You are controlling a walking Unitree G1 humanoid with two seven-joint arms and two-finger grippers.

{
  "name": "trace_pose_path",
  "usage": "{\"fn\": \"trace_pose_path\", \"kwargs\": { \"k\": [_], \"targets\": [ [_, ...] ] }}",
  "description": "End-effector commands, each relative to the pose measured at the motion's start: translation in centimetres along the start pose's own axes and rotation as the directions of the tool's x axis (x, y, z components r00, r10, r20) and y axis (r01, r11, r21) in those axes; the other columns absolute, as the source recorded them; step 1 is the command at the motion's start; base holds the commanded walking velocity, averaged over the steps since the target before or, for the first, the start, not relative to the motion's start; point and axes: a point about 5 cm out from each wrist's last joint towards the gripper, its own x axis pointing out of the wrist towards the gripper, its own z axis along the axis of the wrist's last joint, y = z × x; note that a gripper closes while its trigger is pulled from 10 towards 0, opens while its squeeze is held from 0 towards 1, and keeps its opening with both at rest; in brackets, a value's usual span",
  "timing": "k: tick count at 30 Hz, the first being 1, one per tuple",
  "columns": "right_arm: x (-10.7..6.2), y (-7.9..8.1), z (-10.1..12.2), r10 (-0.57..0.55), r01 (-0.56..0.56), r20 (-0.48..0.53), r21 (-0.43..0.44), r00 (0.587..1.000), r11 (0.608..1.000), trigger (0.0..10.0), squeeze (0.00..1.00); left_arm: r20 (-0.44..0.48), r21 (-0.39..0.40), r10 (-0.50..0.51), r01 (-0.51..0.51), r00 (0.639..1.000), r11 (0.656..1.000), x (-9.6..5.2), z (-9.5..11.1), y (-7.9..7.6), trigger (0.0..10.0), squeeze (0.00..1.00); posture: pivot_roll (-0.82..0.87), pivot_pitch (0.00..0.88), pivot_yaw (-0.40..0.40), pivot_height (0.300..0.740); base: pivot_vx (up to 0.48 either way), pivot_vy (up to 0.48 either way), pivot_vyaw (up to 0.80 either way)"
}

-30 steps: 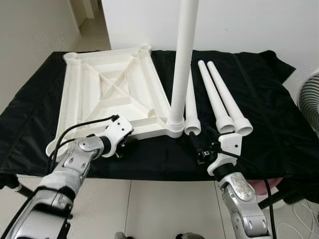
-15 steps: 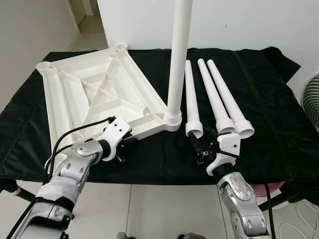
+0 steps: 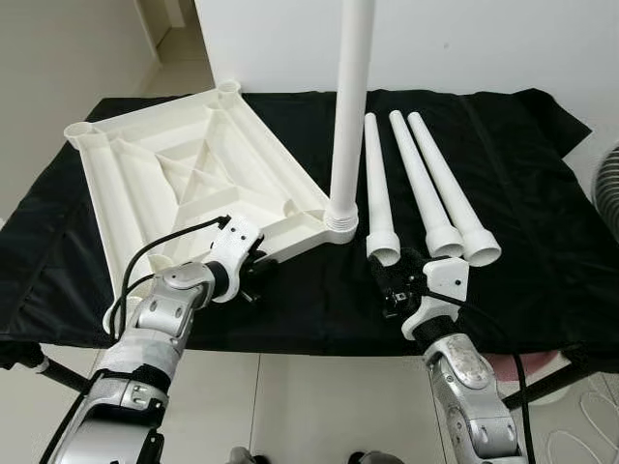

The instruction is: Building children table

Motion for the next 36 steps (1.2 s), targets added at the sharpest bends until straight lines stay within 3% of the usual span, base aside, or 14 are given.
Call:
{"fn": "trace_pose_path", "kwargs": {
  "k": [1,5,13,19,20,22,23,25,28,29,32,36],
  "targets": [
    [0.0,0.0,-0.1,-0.003,0.003,-0.005,-0.001,1.0,1.0,10.0,0.0,-0.096,-0.082,0.555,-0.562,0.826,0.823,-1.2,-2.1,3.3,0.0,0.0,-0.16,0.103,0.082,0.74,0.0,0.0,0.0],
    [0.2,0.0,0.0,-0.003,0.003,-0.001,0.0,1.0,1.0,10.0,0.0,-0.087,-0.146,0.627,-0.632,0.774,0.761,-1.2,-1.6,3.5,0.0,0.0,-0.16,0.107,0.082,0.74,0.0,0.0,0.0],
    [0.2,0.1,0.0,-0.004,0.004,0.002,0.0,1.0,1.0,10.0,0.0,-0.089,-0.165,0.646,-0.651,0.758,0.741,-1.0,-1.5,3.5,0.0,0.0,-0.16,0.107,0.082,0.74,0.0,0.0,0.0],
    [0.3,0.1,0.1,-0.006,0.006,0.004,0.0,1.0,1.0,10.0,0.0,-0.093,-0.155,0.64,-0.646,0.763,0.748,-0.9,-1.5,3.4,0.0,0.0,-0.16,0.11,0.085,0.74,0.0,0.0,0.0],
    [0.4,0.1,0.1,-0.007,0.007,0.005,-0.001,1.0,1.0,10.0,0.0,-0.091,-0.158,0.627,-0.633,0.774,0.758,-0.7,-1.5,3.2,2.7,0.0,-0.16,0.11,0.086,0.74,0.0,0.0,0.0],
    [0.4,0.1,0.1,-0.007,0.007,0.005,-0.001,1.0,1.0,10.0,0.0,-0.091,-0.158,0.627,-0.633,0.774,0.758,-0.7,-1.5,3.2,2.7,0.0,-0.16,0.11,0.086,0.74,0.0,0.0,0.0],
    [0.4,0.0,0.1,-0.007,0.007,0.006,-0.001,1.0,1.0,10.0,0.0,-0.09,-0.159,0.61,-0.616,0.787,0.772,-0.4,-1.5,3.0,10.0,1.0,-0.16,0.11,0.086,0.74,0.0,0.0,0.0],
    [0.5,0.0,0.1,-0.008,0.008,0.006,-0.004,1.0,1.0,10.0,0.0,-0.054,-0.16,0.546,-0.547,0.836,0.822,0.0,-0.9,2.4,10.0,1.0,-0.16,0.111,0.088,0.74,0.0,0.0,0.0],
    [0.5,-0.1,0.1,-0.009,0.009,0.006,-0.005,1.0,1.0,10.0,0.0,-0.04,-0.151,0.505,-0.505,0.862,0.85,0.2,-0.7,2.1,10.0,1.0,-0.16,0.111,0.088,0.74,0.0,0.0,0.0],
    [0.5,-0.1,0.1,-0.01,0.01,0.007,-0.007,1.0,1.0,10.0,0.0,-0.002,-0.127,0.417,-0.414,0.909,0.901,0.4,-0.2,1.3,10.0,0.0,-0.16,0.111,0.089,0.74,0.0,0.0,0.0],
    [0.6,-0.2,0.1,-0.011,0.011,0.008,-0.008,1.0,1.0,10.0,0.0,0.021,-0.092,0.366,-0.362,0.931,0.927,0.3,0.0,1.1,10.0,0.0,-0.16,0.111,0.089,0.74,0.0,0.0,0.0],
    [0.6,-0.2,0.1,-0.013,0.013,0.009,-0.007,1.0,1.0,10.0,0.0,0.007,-0.045,0.348,-0.348,0.937,0.937,-0.2,-0.2,1.5,10.0,0.0,-0.16,0.107,0.092,0.74,0.0,0.0,0.0]
  ]
}}
